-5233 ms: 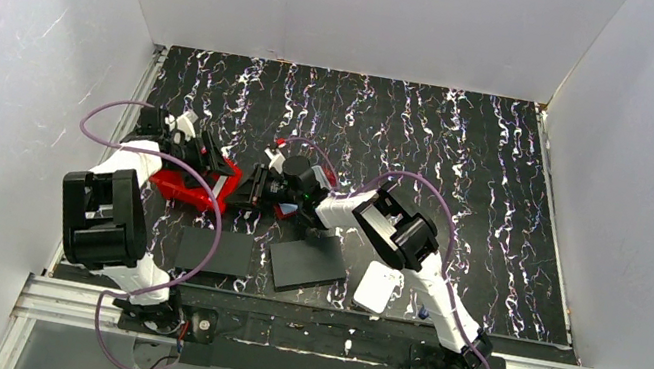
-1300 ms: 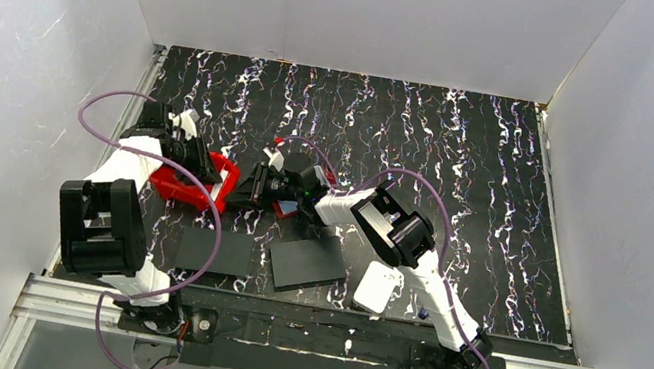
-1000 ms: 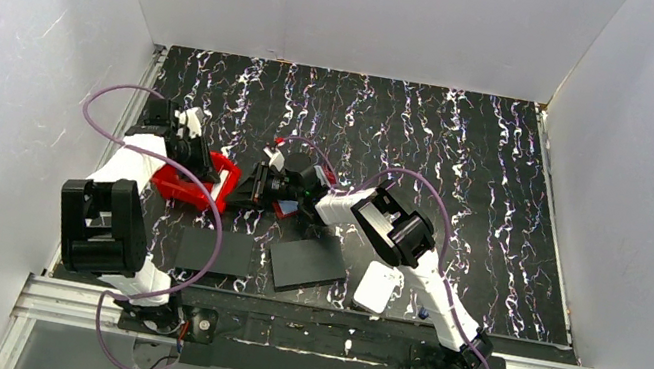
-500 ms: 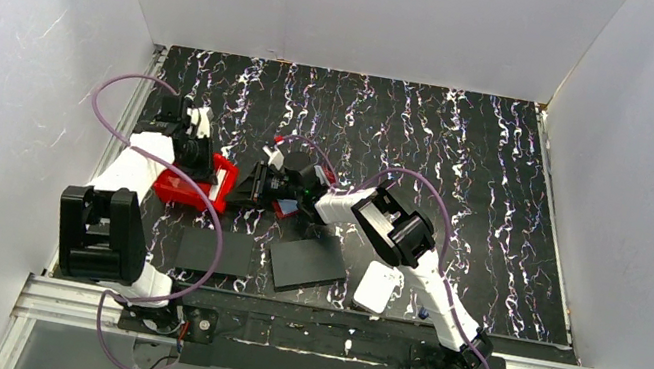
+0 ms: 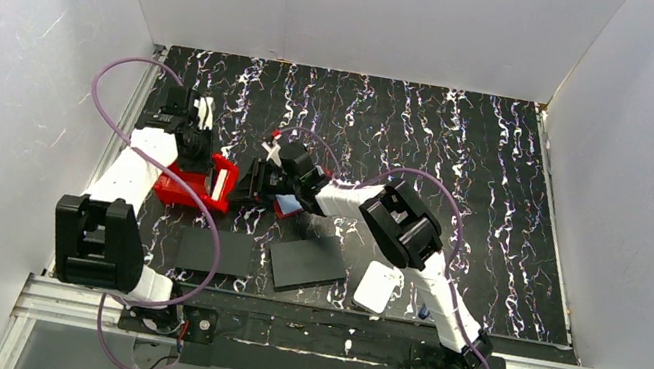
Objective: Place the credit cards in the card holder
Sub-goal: Pick up the credit card from the storage box.
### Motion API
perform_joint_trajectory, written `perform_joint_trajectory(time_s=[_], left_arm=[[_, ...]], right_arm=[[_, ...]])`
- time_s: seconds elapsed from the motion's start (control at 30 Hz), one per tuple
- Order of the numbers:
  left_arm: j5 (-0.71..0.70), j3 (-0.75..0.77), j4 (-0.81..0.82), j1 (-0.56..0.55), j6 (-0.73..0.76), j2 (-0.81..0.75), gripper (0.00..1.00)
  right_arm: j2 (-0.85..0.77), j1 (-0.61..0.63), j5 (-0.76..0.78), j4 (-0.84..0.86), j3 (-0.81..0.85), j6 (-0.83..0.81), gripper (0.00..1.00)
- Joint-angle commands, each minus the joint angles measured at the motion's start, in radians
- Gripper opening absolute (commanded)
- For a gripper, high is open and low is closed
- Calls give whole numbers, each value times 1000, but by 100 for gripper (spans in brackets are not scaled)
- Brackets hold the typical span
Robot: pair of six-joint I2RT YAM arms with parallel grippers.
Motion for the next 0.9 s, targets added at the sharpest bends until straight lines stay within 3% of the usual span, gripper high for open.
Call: perform_joint_trajectory(time_s=[0.0, 0.2, 0.3, 0.4, 0.5, 0.6, 0.73, 0.87], left_arm=[[-125, 68, -49, -44, 10, -92, 0], [-181, 147, -65, -71, -5, -182, 0], [-90, 188, -62, -73, -64, -214, 0], [90, 161, 33, -72, -190, -246, 0], [336, 45, 325, -72, -386, -282, 0], [455, -109, 702, -76, -624, -308, 0], [469, -183, 907, -129, -769, -289, 0], [437, -255, 1080, -183, -882, -284, 0]], right_arm=[[-78, -20, 38, -229, 80, -144, 44], [-166, -48, 46, -476, 159, -298, 61], [-279, -75, 86, -589, 98, -448, 72], [-381, -140, -17, -552, -20, -506, 82], [-473, -233, -178, -303, -189, -397, 89], [-551, -292, -249, 167, -373, -104, 93], [-524, -344, -247, 739, -516, 319, 91], [-454, -343, -231, 923, -504, 496, 84]])
